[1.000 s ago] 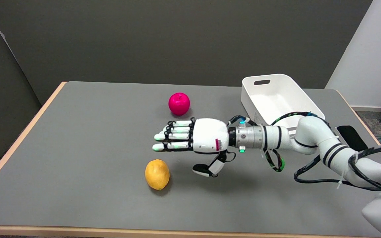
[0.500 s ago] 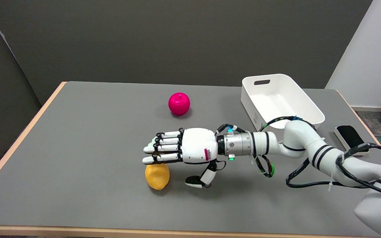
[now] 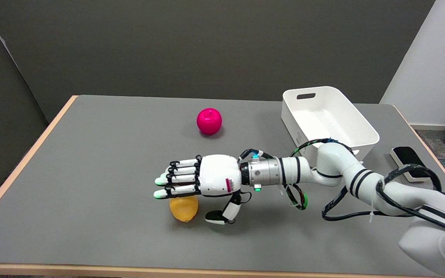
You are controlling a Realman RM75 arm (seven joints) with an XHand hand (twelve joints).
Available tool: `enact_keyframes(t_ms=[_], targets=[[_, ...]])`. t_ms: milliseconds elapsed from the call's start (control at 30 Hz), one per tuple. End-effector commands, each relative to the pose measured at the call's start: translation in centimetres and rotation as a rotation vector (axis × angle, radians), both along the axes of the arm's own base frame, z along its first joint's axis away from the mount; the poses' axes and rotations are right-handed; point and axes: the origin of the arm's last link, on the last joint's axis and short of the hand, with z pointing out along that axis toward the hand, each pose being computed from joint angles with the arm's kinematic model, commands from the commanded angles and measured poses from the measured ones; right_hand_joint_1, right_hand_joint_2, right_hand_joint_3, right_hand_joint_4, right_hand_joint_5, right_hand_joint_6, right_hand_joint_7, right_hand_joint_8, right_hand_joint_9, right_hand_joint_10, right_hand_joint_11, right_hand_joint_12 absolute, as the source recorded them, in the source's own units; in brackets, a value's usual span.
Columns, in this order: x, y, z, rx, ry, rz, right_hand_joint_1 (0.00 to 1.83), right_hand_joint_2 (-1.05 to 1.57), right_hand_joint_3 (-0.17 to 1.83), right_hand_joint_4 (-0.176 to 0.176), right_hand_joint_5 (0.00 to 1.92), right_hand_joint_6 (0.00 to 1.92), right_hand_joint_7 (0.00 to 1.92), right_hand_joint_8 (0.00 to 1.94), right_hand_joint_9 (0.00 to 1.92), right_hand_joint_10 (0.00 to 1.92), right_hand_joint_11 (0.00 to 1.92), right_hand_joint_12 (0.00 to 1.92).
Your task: Pick up the lemon.
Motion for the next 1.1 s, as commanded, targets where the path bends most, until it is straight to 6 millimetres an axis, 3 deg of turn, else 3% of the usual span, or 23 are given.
enact_keyframes(t_ms=[33, 700, 800, 833, 867, 900, 933, 1100], targets=[[-0.1, -1.2, -2.2, 0.014, -0.001, -0.007, 0.78, 0.59, 0.97, 0.058, 0.00, 0.00, 0.00, 0.00, 0.00, 0.40, 0.00, 0.66], [-2.5, -1.9, -2.4, -0.054, 0.024, -0.077, 0.78, 0.63, 0.91, 0.056, 0.00, 0.00, 0.00, 0.00, 0.00, 0.34, 0.00, 0.61], [-2.6, -1.9, -2.2, -0.068, 0.012, -0.089, 0.78, 0.66, 0.93, 0.050, 0.00, 0.02, 0.00, 0.03, 0.02, 0.41, 0.00, 0.63], [2.1, 0.0, -7.8, 0.081, -0.230, 0.050, 0.78, 0.67, 0.94, 0.047, 0.00, 0.05, 0.00, 0.08, 0.04, 0.44, 0.00, 0.65], [-1.7, -1.5, -3.5, -0.035, -0.040, -0.061, 0.78, 0.69, 0.95, 0.045, 0.00, 0.12, 0.02, 0.13, 0.08, 0.47, 0.00, 0.70], [-2.8, -1.9, -2.1, -0.072, 0.012, -0.095, 0.79, 0.72, 0.96, 0.044, 0.01, 0.22, 0.06, 0.20, 0.12, 0.52, 0.00, 0.77], [-3.3, -2.0, -1.4, -0.092, 0.036, -0.111, 0.80, 0.73, 0.97, 0.044, 0.02, 0.27, 0.09, 0.23, 0.15, 0.54, 0.00, 0.81], [-2.9, -1.8, -1.9, -0.075, 0.008, -0.100, 0.82, 0.75, 1.03, 0.053, 0.10, 0.38, 0.20, 0.31, 0.24, 0.66, 0.00, 0.96]])
